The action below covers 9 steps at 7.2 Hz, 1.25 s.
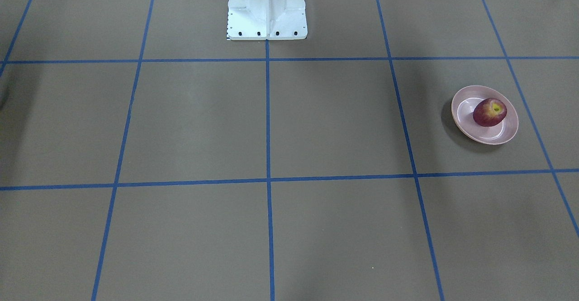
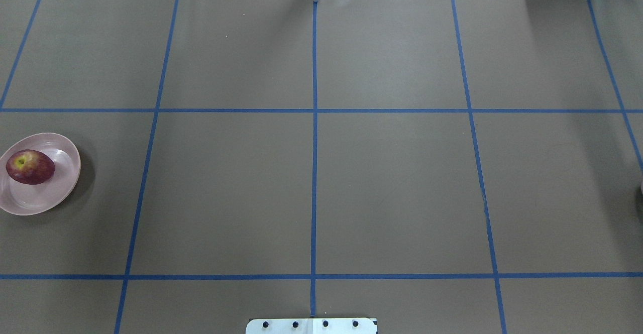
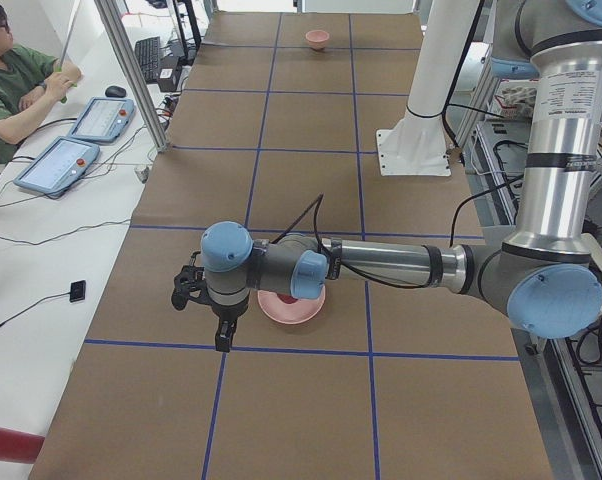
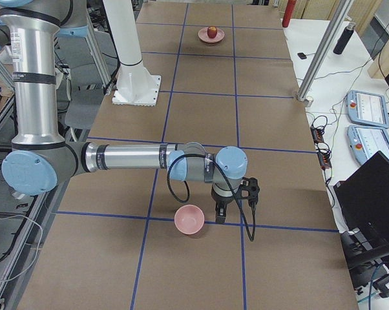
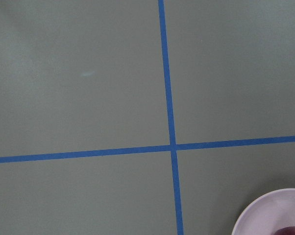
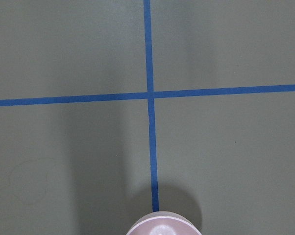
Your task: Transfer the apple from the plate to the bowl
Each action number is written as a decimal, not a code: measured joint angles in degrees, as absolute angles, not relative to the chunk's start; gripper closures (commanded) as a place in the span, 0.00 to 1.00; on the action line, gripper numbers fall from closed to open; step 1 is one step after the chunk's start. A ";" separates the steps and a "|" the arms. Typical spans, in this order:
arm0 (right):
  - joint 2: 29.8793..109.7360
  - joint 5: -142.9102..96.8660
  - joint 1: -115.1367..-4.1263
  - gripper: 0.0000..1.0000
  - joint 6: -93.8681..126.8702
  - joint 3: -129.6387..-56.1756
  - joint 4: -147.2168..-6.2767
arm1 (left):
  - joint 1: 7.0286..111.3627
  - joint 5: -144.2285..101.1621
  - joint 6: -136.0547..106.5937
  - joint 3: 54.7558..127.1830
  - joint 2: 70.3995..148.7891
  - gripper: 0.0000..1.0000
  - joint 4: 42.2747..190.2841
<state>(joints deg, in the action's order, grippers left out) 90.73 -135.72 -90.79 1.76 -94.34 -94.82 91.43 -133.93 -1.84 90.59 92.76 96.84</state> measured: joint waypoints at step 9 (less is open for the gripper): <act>88.93 -135.29 -90.88 0.00 2.17 -94.66 -94.87 | 91.32 -134.35 -1.18 95.62 91.79 0.02 97.38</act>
